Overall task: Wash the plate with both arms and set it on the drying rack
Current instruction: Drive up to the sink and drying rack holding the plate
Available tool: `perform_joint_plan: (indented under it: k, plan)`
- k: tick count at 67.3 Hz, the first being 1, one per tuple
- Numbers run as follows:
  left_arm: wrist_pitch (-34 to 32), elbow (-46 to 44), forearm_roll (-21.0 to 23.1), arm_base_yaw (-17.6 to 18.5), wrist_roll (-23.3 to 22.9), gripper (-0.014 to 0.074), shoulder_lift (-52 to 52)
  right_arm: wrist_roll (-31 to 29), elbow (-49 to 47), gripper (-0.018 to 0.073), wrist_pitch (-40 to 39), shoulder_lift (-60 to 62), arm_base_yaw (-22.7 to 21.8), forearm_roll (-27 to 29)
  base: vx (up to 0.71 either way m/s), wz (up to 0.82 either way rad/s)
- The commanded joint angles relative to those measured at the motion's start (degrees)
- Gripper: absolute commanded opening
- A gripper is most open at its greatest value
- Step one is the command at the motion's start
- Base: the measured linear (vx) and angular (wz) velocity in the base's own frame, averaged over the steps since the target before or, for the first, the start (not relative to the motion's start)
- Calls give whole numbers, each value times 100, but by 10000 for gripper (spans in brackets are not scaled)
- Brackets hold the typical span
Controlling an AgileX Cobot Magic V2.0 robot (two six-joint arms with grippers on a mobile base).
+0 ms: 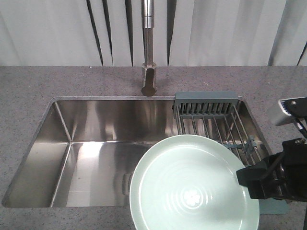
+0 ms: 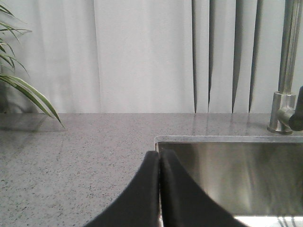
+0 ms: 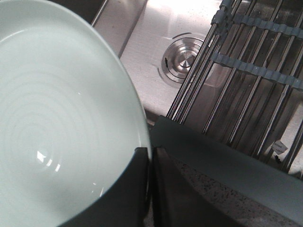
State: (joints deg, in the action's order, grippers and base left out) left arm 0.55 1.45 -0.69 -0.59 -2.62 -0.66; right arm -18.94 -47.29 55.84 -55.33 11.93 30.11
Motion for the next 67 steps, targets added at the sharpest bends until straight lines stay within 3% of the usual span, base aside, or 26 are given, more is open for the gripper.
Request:
perform_joint_plan:
  k: [1,67]
  plan:
    - [-389,-177,12,25,-28,-6,-75,-63,-150,-4,-220,74,-8,207,4,-2]
    - [-389,-177,12,25,-28,-6,-75,-63,-150,-4,-215,74,-8,207,3,-1]
